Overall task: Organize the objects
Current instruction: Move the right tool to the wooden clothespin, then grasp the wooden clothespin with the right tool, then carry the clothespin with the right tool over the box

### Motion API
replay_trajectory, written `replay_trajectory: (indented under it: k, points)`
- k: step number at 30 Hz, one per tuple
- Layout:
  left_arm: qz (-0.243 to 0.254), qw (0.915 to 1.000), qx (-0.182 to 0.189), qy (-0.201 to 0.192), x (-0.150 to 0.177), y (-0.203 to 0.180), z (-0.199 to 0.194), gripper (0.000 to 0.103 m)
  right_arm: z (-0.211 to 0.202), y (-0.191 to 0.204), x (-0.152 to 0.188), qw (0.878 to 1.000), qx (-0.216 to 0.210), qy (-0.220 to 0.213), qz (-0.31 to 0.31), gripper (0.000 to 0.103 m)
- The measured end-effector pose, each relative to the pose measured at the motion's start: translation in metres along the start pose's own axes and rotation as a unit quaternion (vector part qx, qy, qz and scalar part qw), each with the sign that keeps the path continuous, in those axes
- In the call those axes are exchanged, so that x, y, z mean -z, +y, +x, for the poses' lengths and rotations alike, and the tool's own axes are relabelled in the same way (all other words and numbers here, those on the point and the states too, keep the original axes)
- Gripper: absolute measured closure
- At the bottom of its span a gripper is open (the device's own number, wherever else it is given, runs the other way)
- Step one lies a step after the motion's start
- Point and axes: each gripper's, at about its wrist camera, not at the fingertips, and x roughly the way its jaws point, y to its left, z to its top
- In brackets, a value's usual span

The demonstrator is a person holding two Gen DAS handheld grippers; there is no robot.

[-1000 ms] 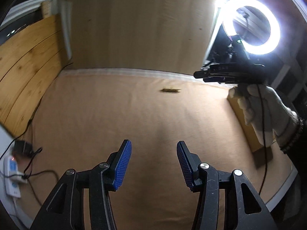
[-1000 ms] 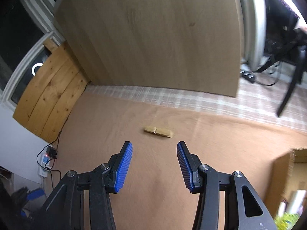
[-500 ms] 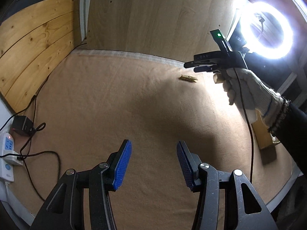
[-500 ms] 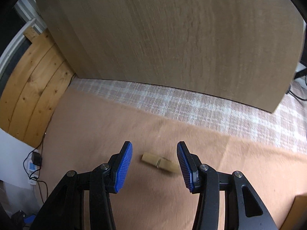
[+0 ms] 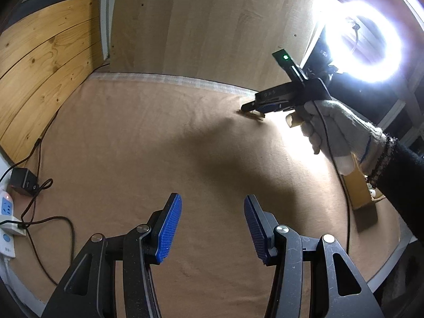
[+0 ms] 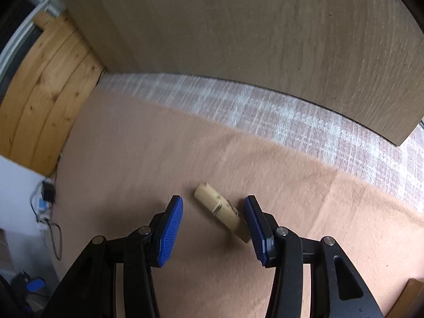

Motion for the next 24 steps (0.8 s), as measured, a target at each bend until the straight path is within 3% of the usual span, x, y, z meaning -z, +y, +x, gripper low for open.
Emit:
replay_trajectory:
  k: [2,7,12,17,24]
  points:
    - [0.002,1.0,0.002,0.001,-0.002,-0.004,0.002,0.05,-0.001,0.007,0.005,0.999,0.024,-0.002,-0.024,0.061]
    - [0.006,1.0,0.002,0.003,-0.003,-0.012,0.003,0.05,-0.004,0.012,0.014,0.996,0.071,-0.006,-0.045,0.09]
    - [0.008,1.0,0.003,0.002,-0.005,-0.019,0.003,0.05,-0.015,0.005,0.032,0.996,0.08,-0.011,-0.033,0.091]
    - [0.015,0.9999,0.005,-0.003,-0.004,-0.032,0.001,0.05,-0.032,0.006,0.055,0.998,0.061,-0.026,-0.013,0.091]
    - [0.027,0.9994,0.022,-0.004,-0.002,-0.06,0.0,0.05,-0.091,0.001,0.11,0.997,0.028,-0.068,0.014,0.091]
